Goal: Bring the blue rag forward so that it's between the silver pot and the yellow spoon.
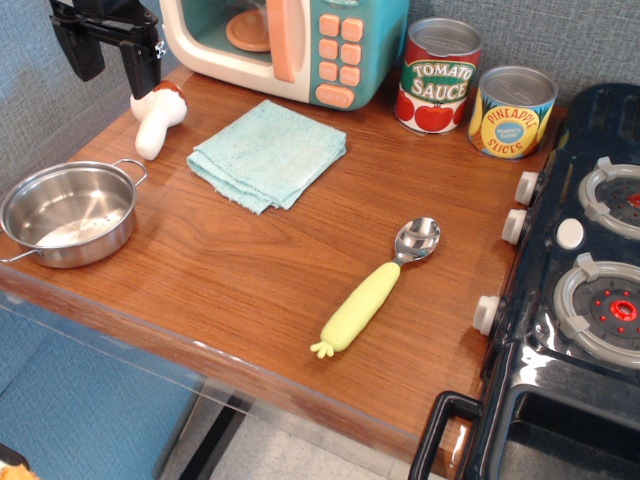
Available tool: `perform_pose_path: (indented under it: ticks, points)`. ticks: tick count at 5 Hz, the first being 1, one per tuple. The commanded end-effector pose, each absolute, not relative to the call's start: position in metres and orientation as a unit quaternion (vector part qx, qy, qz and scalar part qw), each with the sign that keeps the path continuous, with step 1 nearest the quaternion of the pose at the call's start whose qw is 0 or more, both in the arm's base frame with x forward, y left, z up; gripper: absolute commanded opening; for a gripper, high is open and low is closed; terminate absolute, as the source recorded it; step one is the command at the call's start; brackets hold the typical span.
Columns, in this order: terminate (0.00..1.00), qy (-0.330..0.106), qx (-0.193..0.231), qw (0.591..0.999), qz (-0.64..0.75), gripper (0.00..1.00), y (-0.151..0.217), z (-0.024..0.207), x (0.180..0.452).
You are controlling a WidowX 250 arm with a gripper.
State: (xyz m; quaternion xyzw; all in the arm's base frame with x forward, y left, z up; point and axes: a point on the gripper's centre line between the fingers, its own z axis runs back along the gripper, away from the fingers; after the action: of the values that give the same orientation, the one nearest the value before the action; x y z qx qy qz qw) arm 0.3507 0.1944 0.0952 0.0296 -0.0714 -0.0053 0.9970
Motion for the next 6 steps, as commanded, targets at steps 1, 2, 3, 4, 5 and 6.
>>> perform_pose_path:
  ticks: [1,2,3,4,5,6]
  points:
    - [0.00,-0.071,0.030,0.997,-0.005,1.00,0.194,0.095,0.351]
    - [0.00,-0.074,0.027,0.996,-0.032,1.00,0.171,0.092,0.363]
    - [0.00,-0.081,0.023,0.994,-0.071,1.00,0.141,0.090,0.379]
    - [0.00,-0.086,0.025,0.990,-0.109,1.00,0.113,0.086,0.393]
    - [0.00,-0.087,0.016,0.988,-0.126,1.00,0.090,0.073,0.409]
    - [0.00,-0.078,0.013,0.989,-0.122,1.00,0.082,0.053,0.421]
